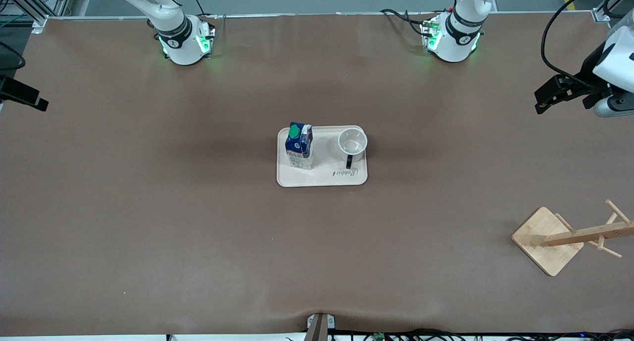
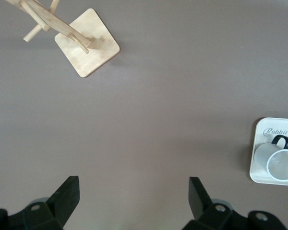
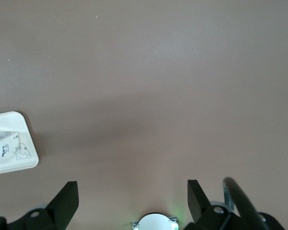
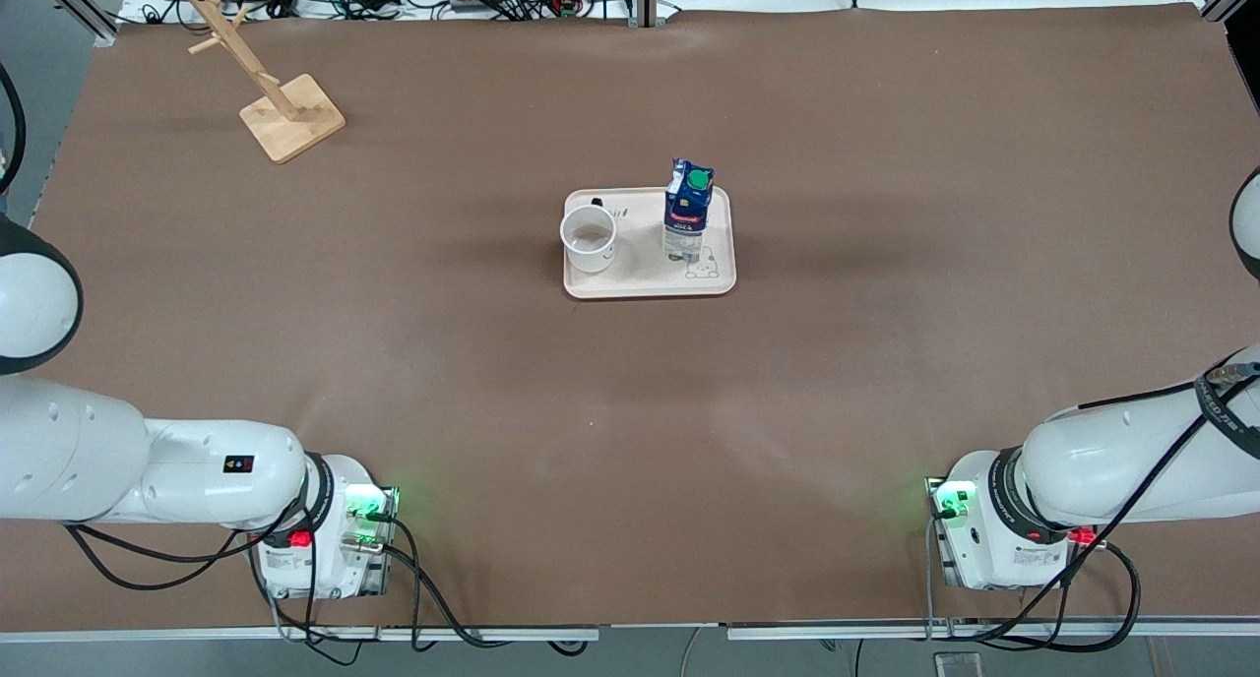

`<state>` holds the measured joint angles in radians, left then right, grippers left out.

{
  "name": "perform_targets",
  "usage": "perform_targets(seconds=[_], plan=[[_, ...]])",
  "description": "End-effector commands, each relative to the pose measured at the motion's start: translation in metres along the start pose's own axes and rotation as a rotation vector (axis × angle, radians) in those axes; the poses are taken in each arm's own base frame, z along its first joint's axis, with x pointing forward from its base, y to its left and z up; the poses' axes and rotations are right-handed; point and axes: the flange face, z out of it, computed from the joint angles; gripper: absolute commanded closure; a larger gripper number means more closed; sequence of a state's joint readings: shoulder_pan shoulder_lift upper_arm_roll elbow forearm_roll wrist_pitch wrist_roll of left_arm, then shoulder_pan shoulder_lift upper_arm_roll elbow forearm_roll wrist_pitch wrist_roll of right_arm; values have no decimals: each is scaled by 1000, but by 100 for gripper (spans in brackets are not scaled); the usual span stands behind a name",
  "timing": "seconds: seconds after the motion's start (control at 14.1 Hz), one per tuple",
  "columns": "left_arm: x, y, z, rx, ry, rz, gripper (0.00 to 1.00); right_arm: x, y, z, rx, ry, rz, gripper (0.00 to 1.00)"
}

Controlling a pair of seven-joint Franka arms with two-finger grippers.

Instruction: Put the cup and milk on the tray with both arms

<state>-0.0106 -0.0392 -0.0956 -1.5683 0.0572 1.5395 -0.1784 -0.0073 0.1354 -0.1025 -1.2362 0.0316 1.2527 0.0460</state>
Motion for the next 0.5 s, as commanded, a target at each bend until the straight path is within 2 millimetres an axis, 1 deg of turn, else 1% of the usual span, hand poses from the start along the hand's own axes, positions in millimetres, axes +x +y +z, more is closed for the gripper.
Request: perform_targets(seconds=[0.0, 0.14, 0.35, 0.42], plan=[[-5, 1, -7, -15, 1, 1, 0, -17, 0, 2, 7, -2, -31, 0], [-5, 3, -8, -14, 3, 4, 0, -24, -1, 4, 11, 24, -36, 0], [-6, 4, -8, -15, -2, 12, 0, -40, 4, 11, 18, 56, -72, 0], [-7, 5, -7, -13, -14, 14, 0, -41, 6, 11, 17, 66, -87, 0]])
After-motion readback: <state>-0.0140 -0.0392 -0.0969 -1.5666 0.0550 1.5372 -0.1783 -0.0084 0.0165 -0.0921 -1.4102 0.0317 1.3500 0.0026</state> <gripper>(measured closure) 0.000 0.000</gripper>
